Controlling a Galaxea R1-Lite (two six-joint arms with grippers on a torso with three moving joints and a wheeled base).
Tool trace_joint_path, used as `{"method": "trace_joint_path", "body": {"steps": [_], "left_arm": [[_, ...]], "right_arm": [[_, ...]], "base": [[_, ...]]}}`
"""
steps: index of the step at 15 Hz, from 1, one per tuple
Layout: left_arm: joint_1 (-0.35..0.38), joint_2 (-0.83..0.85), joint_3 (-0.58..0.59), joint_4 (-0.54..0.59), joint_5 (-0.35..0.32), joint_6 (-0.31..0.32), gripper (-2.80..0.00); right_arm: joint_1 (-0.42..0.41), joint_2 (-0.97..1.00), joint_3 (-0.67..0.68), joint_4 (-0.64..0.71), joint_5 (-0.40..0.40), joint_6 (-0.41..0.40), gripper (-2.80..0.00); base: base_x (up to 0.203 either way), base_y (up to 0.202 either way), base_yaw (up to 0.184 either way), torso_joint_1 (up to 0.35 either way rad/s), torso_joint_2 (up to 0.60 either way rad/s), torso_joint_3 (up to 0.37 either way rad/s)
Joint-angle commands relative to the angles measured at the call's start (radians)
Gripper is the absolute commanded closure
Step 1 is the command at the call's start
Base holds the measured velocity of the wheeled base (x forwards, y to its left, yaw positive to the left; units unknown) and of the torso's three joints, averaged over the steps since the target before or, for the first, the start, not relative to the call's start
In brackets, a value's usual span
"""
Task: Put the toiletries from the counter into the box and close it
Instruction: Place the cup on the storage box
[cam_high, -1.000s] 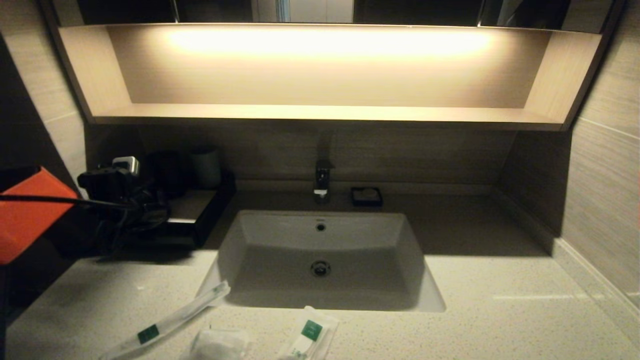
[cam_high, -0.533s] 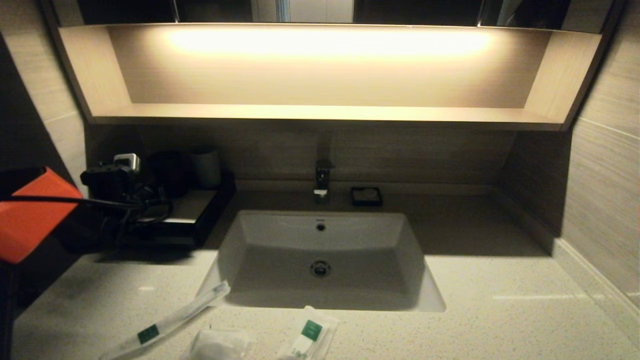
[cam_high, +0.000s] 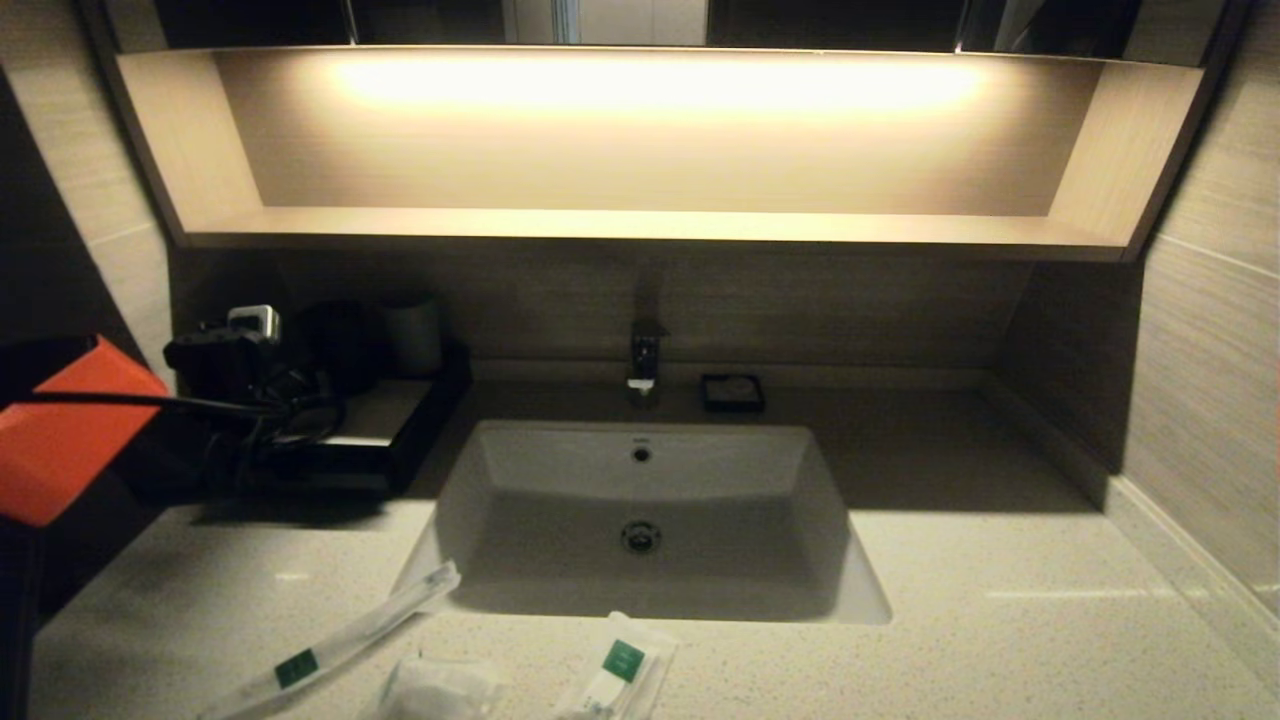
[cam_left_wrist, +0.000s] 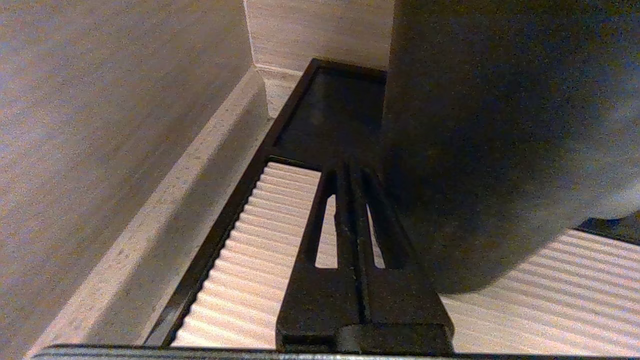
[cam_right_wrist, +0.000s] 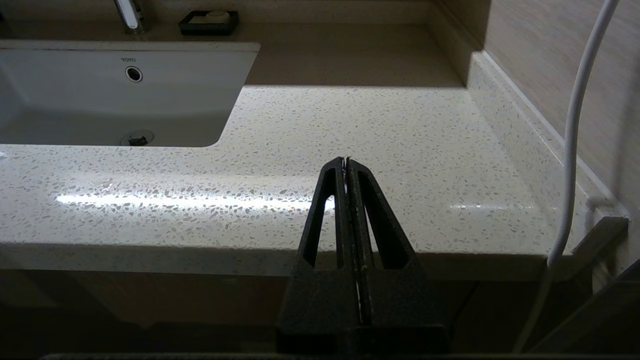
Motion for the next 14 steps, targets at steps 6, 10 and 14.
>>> {"method": "trace_joint_path", "body": {"steps": [6, 10, 14], "left_arm": [[-0.024, -0.14, 0.183, -0.024, -0.006, -0.023, 0.0], [-0.061, -0.115, 0.164, -0.02, -0.006, -0.023, 0.0], [-0.073, -0.083, 0.118, -0.013, -0.004, -0.024, 0.0]], "right_arm": [[0.0, 0.0, 0.002, 0.0, 0.0, 0.0, 0.0], [0.0, 0.0, 0.002, 0.0, 0.0, 0.0, 0.0], [0.0, 0.0, 0.002, 0.0, 0.0, 0.0, 0.0]], "base": [[0.0, 0.0, 0.0, 0.0, 0.0, 0.0], [0.0, 0.0, 0.0, 0.0, 0.0, 0.0], [0.0, 0.0, 0.0, 0.0, 0.0, 0.0]]}}
